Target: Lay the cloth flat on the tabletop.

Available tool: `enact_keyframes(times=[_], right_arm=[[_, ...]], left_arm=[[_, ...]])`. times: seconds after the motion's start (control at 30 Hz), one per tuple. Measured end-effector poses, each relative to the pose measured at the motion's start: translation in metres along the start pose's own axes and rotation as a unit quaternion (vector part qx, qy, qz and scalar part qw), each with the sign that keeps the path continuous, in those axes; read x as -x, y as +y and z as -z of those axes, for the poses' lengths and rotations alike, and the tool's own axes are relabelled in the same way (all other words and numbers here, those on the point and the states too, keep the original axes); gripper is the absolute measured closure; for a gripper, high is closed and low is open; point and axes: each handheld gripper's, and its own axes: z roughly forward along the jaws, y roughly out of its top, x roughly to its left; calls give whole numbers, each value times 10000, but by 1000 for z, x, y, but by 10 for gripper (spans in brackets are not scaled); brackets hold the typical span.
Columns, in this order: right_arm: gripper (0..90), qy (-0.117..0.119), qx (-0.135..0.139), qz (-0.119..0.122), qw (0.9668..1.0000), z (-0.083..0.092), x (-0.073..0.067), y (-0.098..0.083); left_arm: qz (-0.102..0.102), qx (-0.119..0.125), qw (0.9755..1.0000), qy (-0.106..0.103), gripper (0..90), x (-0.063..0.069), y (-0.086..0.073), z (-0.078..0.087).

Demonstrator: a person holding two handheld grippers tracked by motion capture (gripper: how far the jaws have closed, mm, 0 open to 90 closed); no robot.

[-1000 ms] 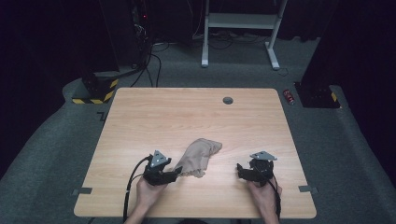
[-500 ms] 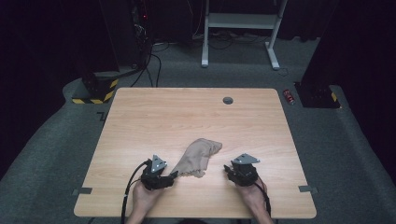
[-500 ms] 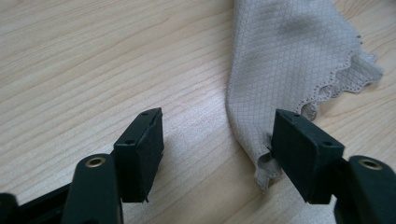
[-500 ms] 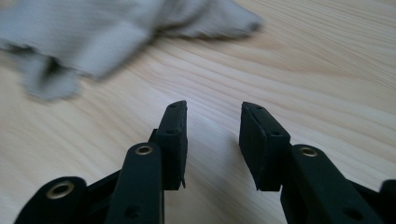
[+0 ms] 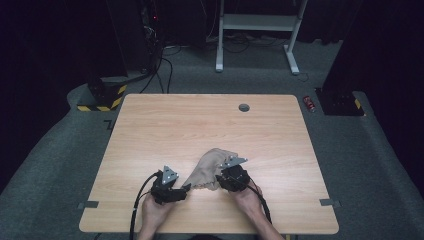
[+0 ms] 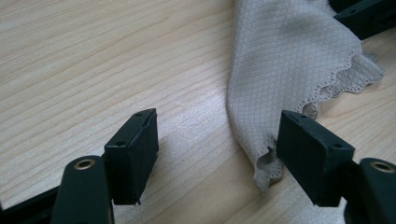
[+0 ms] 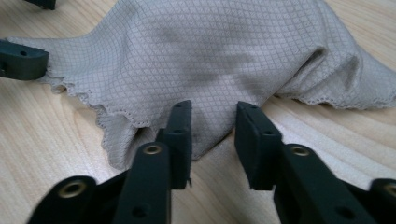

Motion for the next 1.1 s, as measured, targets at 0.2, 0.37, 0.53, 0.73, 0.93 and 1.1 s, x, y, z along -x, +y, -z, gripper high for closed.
enact_keyframes(times=[0.2, 0.37, 0.53, 0.73, 0.93, 1.1], right_arm=[[881, 59, -101, 211, 9997, 0, -3, 3], [886, 139, 70, 241, 9996, 9, -4, 13], [886, 157, 465, 303, 9983, 27, -4, 37], [886, 220, 619, 409, 9970, 28, -6, 69], [886, 206, 598, 595, 9962, 13, -14, 92], [885, 244, 488, 580, 9968, -8, -18, 106]], left_arm=[[-5, 0, 10000, -9, 290, 0, 0, 0], [-6, -5, 10000, -17, 286, 0, 0, 0], [-6, -6, 10000, -22, 284, 0, 0, 0], [10, 11, 10000, -33, 283, 0, 0, 0], [44, 13, 10000, -64, 281, 0, 0, 0], [71, 21, 9999, -89, 283, -1, 0, 0]])
